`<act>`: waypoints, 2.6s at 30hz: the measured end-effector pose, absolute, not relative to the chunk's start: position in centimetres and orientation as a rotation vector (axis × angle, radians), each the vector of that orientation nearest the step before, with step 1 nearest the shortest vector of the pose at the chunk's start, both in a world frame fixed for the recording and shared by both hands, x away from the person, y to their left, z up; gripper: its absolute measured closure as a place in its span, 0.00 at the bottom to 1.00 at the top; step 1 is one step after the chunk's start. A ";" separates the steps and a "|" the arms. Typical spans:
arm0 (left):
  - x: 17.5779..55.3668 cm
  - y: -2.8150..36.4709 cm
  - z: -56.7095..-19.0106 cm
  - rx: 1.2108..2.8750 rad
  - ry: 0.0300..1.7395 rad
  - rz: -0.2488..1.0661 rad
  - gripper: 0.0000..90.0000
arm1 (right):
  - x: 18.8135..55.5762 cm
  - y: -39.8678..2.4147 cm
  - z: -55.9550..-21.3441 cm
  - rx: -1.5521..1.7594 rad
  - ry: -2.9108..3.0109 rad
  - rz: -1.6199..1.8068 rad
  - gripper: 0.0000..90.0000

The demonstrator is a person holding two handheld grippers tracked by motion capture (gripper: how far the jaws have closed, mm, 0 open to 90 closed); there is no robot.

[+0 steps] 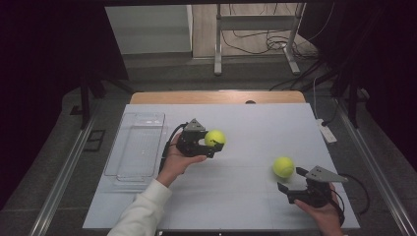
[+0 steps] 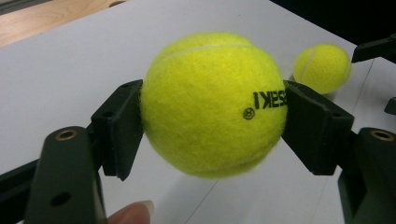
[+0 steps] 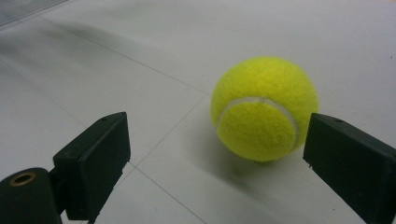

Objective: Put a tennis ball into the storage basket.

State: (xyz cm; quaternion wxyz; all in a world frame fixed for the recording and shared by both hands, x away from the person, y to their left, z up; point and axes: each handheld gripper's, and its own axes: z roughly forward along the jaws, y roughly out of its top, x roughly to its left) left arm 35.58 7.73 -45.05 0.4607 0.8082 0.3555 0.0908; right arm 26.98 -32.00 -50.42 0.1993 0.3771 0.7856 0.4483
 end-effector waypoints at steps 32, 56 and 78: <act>34.5 10.8 -44.9 1.932 0.911 0.254 0.30 | 26.9 -32.0 -50.5 1.053 2.201 1.248 0.09; 34.5 12.4 -44.0 1.876 0.942 0.307 0.30 | 26.9 -32.0 -50.5 1.053 2.202 1.246 0.09; 34.3 14.7 -42.7 1.801 0.973 0.341 0.30 | 26.8 -32.0 -50.4 1.051 2.200 1.253 0.09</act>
